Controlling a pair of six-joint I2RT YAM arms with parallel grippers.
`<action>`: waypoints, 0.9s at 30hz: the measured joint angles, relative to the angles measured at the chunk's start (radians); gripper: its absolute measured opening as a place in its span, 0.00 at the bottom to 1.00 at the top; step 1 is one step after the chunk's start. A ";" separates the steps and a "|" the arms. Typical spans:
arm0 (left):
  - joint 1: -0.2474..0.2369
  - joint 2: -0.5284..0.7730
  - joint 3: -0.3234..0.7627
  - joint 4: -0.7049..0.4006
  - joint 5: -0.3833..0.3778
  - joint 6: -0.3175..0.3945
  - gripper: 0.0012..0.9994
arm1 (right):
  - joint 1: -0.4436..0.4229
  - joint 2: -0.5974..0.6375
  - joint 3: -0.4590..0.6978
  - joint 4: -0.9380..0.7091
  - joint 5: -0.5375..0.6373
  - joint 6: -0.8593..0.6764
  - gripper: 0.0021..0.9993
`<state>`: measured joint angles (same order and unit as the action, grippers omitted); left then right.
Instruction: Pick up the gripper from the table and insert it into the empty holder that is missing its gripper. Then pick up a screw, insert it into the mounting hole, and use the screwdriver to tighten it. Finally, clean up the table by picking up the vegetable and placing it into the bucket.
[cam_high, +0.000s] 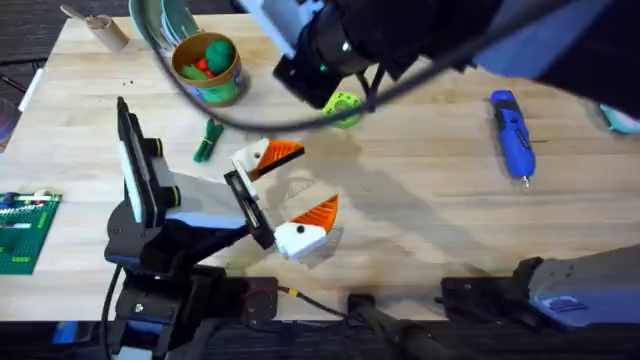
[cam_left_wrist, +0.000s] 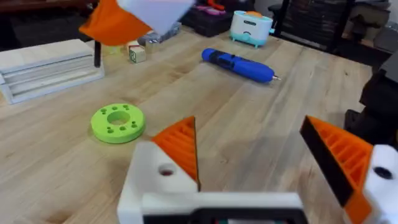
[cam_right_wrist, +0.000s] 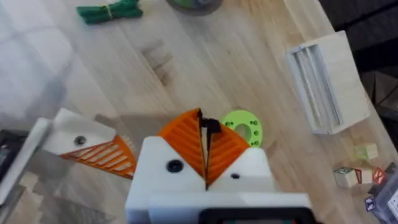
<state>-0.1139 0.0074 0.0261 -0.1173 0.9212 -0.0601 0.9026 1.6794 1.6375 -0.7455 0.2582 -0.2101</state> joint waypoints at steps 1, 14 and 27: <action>0.000 0.000 0.000 0.000 0.000 0.000 0.99 | 0.017 -0.005 0.000 -0.002 0.000 -0.001 0.01; 0.000 0.000 0.000 0.000 0.000 0.000 0.99 | 0.122 -0.017 0.000 -0.029 -0.122 -0.006 0.01; 0.000 0.000 0.000 0.000 0.000 0.023 0.99 | 0.155 -0.046 0.000 -0.068 -0.182 -0.004 0.01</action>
<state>-0.1139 0.0071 0.0261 -0.1177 0.9215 -0.0376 1.0580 1.6336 1.6375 -0.8137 0.0764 -0.2138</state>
